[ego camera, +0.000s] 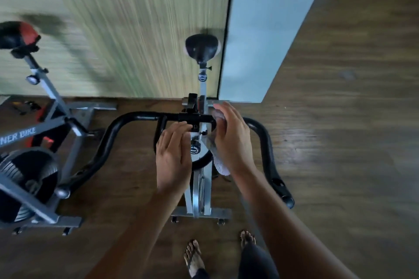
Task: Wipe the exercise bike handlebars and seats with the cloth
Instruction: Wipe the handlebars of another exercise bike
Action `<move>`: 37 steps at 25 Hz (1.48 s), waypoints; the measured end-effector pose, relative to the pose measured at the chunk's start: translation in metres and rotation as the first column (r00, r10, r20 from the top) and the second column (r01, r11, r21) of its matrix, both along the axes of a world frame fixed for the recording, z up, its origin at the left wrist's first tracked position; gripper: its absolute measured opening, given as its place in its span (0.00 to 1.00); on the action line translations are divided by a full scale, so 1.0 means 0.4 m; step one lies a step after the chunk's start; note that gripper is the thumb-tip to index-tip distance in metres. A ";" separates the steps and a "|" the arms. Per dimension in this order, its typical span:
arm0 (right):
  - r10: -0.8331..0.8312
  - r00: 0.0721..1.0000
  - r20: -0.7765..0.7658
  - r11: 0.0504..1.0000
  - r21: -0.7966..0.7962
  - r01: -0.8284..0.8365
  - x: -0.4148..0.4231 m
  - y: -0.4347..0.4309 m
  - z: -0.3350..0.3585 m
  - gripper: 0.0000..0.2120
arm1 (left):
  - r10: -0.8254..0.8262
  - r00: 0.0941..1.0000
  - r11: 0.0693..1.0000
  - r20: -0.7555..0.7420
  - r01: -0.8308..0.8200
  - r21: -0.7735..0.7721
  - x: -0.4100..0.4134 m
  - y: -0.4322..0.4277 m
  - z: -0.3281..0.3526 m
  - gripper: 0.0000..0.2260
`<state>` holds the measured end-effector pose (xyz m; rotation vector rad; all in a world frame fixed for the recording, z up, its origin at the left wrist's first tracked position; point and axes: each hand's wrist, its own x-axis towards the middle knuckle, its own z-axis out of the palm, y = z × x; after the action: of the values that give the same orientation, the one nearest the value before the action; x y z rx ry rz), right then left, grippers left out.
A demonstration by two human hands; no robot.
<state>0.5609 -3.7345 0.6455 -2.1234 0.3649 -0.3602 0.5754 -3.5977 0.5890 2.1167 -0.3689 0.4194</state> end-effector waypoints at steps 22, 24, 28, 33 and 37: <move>0.828 0.321 -0.460 0.104 -0.437 -0.893 0.288 -0.389 -0.203 0.30 | 0.356 0.920 0.873 -0.165 -0.264 0.411 -0.019 -0.260 -0.118 0.18; 0.849 0.335 -0.408 0.159 -0.409 -0.899 0.304 -0.377 -0.206 0.28 | 0.358 0.924 0.862 -0.133 -0.272 0.429 -0.019 -0.260 -0.123 0.17; 0.815 0.431 -0.387 0.274 -0.399 -0.875 0.271 -0.394 -0.213 0.25 | 0.348 0.932 0.856 -0.100 -0.272 0.440 -0.022 -0.258 -0.137 0.16; 0.766 0.491 -0.415 0.298 -0.449 -0.843 0.258 -0.382 -0.219 0.27 | 0.351 0.933 0.846 -0.077 -0.281 0.453 -0.017 -0.253 -0.144 0.16; 0.731 0.555 -0.397 0.373 -0.448 -0.812 0.235 -0.390 -0.217 0.30 | 0.333 0.940 0.854 -0.076 -0.267 0.446 -0.021 -0.251 -0.141 0.16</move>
<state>0.6549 -3.8904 0.5586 -2.6492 -0.8382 0.2989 0.5671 -3.6981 0.5327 2.6387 -0.0338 0.3763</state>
